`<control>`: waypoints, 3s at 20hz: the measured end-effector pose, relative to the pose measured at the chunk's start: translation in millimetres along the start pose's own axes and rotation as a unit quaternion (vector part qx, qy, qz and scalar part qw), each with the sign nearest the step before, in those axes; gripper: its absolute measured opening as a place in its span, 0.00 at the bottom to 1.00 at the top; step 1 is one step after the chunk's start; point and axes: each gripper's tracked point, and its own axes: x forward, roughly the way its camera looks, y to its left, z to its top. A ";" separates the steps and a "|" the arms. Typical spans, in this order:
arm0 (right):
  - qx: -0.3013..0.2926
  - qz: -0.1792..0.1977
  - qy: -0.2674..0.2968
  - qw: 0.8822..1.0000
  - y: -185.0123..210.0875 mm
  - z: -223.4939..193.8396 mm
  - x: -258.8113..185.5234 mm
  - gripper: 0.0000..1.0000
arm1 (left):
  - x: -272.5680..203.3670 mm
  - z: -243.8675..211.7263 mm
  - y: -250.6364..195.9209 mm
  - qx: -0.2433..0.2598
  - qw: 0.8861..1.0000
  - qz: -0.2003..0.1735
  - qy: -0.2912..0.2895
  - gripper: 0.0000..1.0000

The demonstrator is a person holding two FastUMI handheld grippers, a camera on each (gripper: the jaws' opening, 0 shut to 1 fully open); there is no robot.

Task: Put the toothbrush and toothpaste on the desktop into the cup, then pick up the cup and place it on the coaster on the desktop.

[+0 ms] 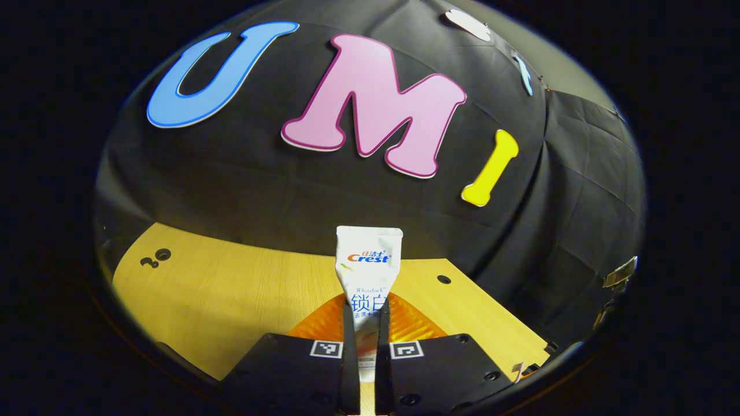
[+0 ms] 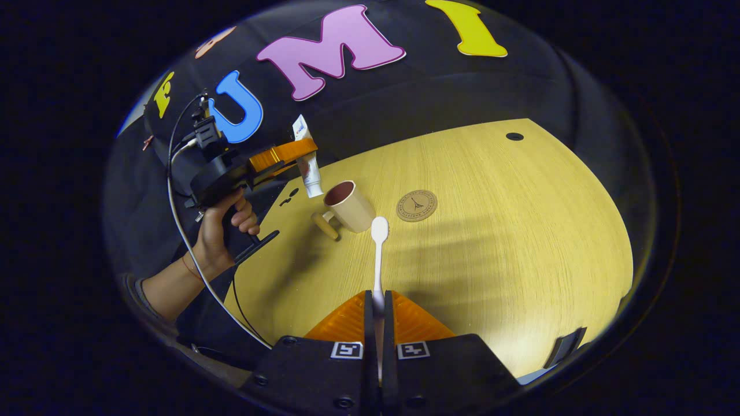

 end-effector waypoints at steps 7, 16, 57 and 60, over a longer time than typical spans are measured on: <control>0.025 -0.011 0.000 1.000 -27.1 6.8 6.6 0.07 | 32.5 -32.7 22.3 -0.016 0.999 0.016 0.039 0.16; 0.035 -0.008 -0.008 0.999 -25.5 9.9 12.0 0.07 | 41.5 -51.5 18.0 0.027 0.997 0.027 0.071 0.25; 0.072 0.221 -0.210 0.950 87.5 212.2 190.5 0.07 | -168.3 -123.0 8.6 -0.059 0.977 0.152 0.134 0.82; 0.039 0.216 -0.214 0.952 87.8 200.8 203.9 0.06 | -172.5 -133.1 21.3 -0.070 0.975 0.173 0.125 0.81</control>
